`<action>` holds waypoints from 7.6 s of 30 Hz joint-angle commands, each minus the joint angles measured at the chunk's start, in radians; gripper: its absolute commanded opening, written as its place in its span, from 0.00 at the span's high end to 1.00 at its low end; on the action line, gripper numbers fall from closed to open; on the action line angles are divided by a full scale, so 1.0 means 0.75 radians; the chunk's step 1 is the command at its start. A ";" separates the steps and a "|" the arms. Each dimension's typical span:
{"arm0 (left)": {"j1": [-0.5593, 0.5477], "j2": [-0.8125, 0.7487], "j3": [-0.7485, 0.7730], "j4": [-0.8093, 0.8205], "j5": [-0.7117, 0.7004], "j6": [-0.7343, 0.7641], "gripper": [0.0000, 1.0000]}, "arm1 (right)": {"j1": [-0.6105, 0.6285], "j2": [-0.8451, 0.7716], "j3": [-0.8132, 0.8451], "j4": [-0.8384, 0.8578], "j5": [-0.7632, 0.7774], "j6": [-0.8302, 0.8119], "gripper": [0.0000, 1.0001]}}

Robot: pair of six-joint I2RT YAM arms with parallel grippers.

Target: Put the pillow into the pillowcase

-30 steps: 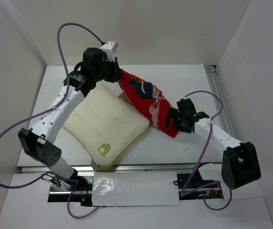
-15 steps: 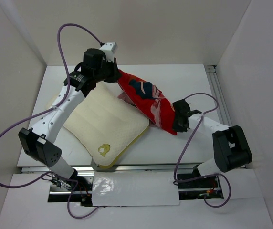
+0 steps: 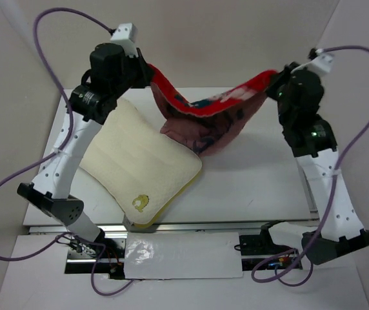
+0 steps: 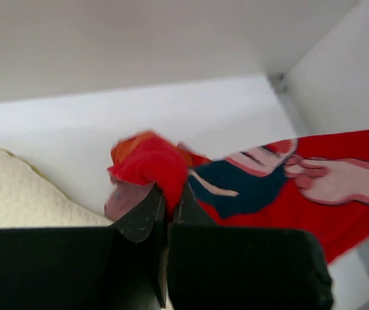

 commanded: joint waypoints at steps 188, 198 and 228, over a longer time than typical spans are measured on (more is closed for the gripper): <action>0.102 -0.392 -0.554 0.207 -0.518 0.081 1.00 | 0.507 0.303 -0.439 0.095 -0.039 -0.255 0.89; 0.102 -0.380 -0.611 0.232 -0.440 0.069 1.00 | 0.808 0.290 -0.435 0.095 0.100 -0.430 0.18; 0.102 -0.392 -0.542 0.205 -0.405 0.093 1.00 | 1.077 0.162 -0.455 0.036 0.516 -0.234 1.00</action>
